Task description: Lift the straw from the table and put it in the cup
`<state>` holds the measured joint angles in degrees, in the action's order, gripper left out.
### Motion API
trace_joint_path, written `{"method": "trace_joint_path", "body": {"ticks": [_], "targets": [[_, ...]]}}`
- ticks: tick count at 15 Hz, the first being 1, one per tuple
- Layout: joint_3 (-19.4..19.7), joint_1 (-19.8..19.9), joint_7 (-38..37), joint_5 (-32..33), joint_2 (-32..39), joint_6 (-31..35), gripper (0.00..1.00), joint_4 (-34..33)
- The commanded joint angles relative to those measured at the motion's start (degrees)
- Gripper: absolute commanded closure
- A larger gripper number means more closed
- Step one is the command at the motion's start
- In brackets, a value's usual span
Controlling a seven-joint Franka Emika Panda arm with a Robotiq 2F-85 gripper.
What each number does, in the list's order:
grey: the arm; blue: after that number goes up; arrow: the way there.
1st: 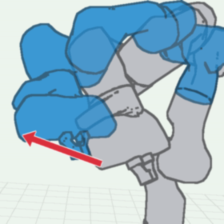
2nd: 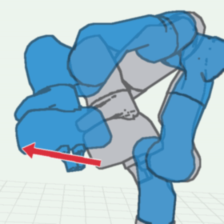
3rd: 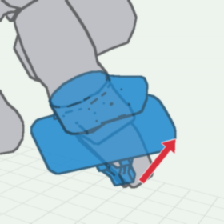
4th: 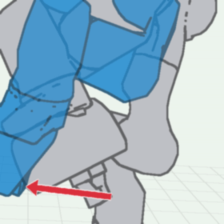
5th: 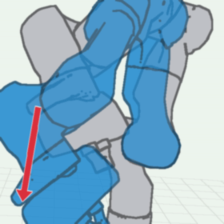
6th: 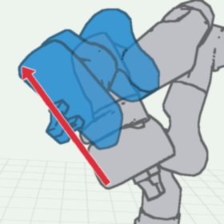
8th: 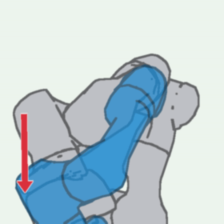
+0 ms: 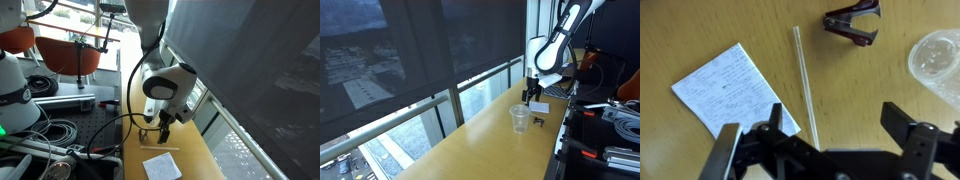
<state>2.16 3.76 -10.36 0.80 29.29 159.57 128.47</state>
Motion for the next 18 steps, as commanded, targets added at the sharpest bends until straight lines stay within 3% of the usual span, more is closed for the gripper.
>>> {"method": "trace_joint_path", "body": {"ticks": [1,11,18], "targets": [[-1.0,1.5,3.9,-3.1,5.0,0.6,0.00,-5.1],[-0.6,1.1,3.9,-3.1,15.8,1.1,0.00,-14.6],[-0.3,-0.1,3.2,-2.9,18.3,1.0,0.00,-17.1]]}}
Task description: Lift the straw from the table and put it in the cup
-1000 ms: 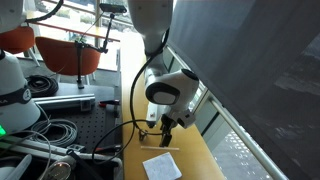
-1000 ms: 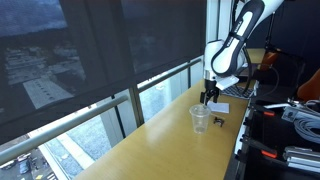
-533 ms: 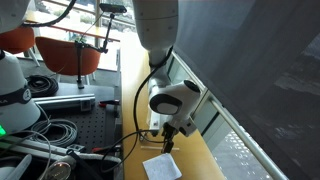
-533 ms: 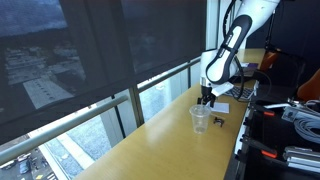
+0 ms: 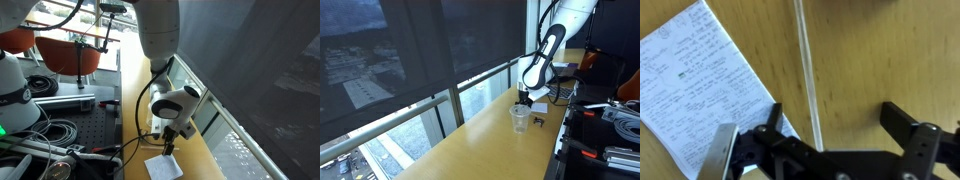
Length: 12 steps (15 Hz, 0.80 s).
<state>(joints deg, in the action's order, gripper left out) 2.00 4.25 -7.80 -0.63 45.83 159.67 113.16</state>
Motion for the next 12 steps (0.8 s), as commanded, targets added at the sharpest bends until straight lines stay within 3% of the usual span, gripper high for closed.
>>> {"method": "trace_joint_path", "body": {"ticks": [1,12], "targets": [[-0.1,-0.8,0.6,-1.5,1.9,0.8,0.00,-2.0],[2.8,-5.5,-3.4,-0.6,-2.2,1.7,0.00,3.4]]}}
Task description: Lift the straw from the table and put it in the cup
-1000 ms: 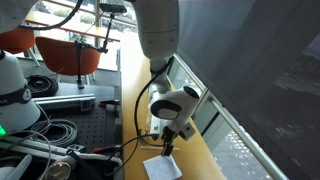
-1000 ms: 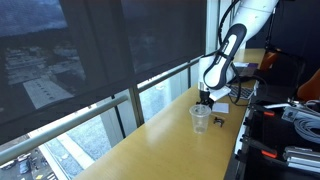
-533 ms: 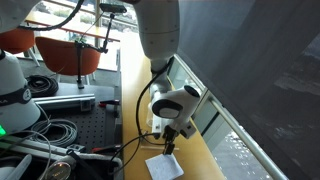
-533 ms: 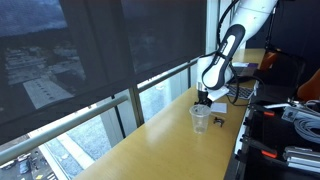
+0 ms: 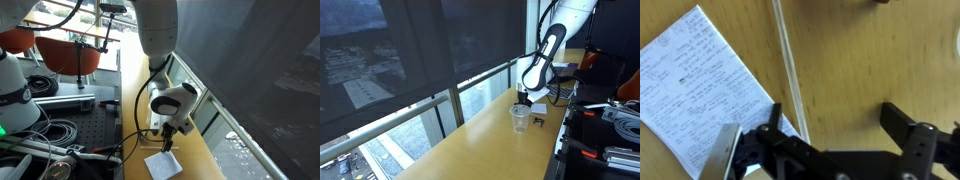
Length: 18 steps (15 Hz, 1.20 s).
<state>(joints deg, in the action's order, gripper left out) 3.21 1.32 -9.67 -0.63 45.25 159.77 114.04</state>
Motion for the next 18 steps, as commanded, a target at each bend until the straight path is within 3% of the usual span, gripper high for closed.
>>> {"method": "trace_joint_path", "body": {"ticks": [1,6,7,9,10,18], "targets": [[1.8,-3.0,-1.7,-0.6,-1.5,1.4,0.00,2.4],[2.8,-4.4,-2.7,-0.5,-1.2,1.2,0.02,2.0],[2.9,-4.4,-2.7,-0.5,-1.0,1.1,0.27,1.8],[2.9,-4.3,-2.8,-0.6,-0.8,1.1,0.29,1.6],[2.9,-4.3,-2.8,-0.6,-0.7,1.1,0.35,1.5],[3.9,-3.8,-3.0,-0.8,-0.9,1.1,0.95,1.6]]}}
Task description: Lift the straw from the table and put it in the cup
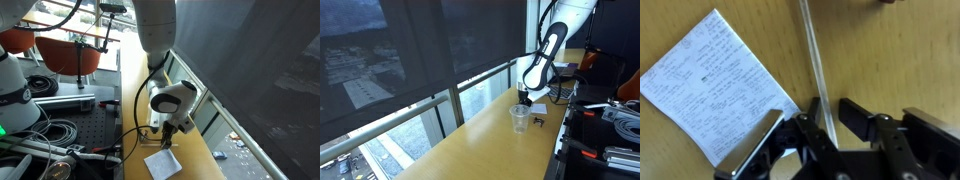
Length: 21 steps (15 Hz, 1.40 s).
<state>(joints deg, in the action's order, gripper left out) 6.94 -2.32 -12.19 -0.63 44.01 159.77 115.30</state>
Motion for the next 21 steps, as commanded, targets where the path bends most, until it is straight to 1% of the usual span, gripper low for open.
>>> {"method": "trace_joint_path", "body": {"ticks": [1,3,4,5,7,13,17,19,21], "targets": [[0.3,-0.1,-0.5,-0.8,0.2,1.1,1.00,0.5],[0.5,-0.1,-0.7,-0.8,0.1,1.0,1.00,0.6],[0.4,-0.1,-0.8,-0.9,0.1,1.0,0.97,0.6],[0.4,-0.2,-0.9,-0.9,-0.1,0.8,0.97,0.7],[1.3,-1.2,-2.0,-0.6,-0.9,0.0,0.97,0.7],[6.0,-7.1,-5.1,2.5,-6.8,-2.9,0.97,2.1],[7.8,-9.9,-6.8,5.5,-11.7,-4.8,0.97,2.1],[7.7,-10.3,-7.7,7.2,-13.7,-6.0,0.97,1.6],[5.5,-8.8,-6.5,7.1,-15.7,-10.6,0.97,0.8]]}}
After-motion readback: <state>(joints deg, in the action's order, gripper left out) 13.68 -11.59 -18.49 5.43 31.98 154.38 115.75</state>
